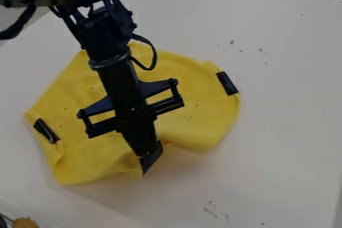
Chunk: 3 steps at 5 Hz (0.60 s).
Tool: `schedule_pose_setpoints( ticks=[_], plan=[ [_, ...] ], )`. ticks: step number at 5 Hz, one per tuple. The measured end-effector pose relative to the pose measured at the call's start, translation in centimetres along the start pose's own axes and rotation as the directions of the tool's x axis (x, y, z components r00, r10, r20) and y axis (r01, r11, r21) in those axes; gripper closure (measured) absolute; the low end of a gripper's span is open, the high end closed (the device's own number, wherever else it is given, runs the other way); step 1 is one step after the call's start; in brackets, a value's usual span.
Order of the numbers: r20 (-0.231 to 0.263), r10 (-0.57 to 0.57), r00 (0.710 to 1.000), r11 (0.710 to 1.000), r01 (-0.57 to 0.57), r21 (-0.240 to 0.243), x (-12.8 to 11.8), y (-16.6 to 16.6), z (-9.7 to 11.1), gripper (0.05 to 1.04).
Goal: Unfold the cloth
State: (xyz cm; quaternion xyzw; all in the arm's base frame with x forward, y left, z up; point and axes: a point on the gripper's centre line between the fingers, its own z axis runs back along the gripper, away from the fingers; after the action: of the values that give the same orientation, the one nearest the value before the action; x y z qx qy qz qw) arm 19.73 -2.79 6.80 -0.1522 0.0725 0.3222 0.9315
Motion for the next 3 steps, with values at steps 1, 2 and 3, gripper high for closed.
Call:
schedule_pose_setpoints(
  ticks=[1, 2, 3],
  plan=[
    [0.004, 0.024, 1.000, 1.000, -0.024, 0.009, -0.28, 0.57, -0.75, 1.033],
    [0.046, 0.000, 0.999, 0.999, -0.003, 0.053, -0.77, 0.96, -1.14, 1.009],
    [0.180, -0.081, 0.980, 0.986, 0.053, 0.158, -1.07, 1.35, -1.73, 0.862]
  ],
)
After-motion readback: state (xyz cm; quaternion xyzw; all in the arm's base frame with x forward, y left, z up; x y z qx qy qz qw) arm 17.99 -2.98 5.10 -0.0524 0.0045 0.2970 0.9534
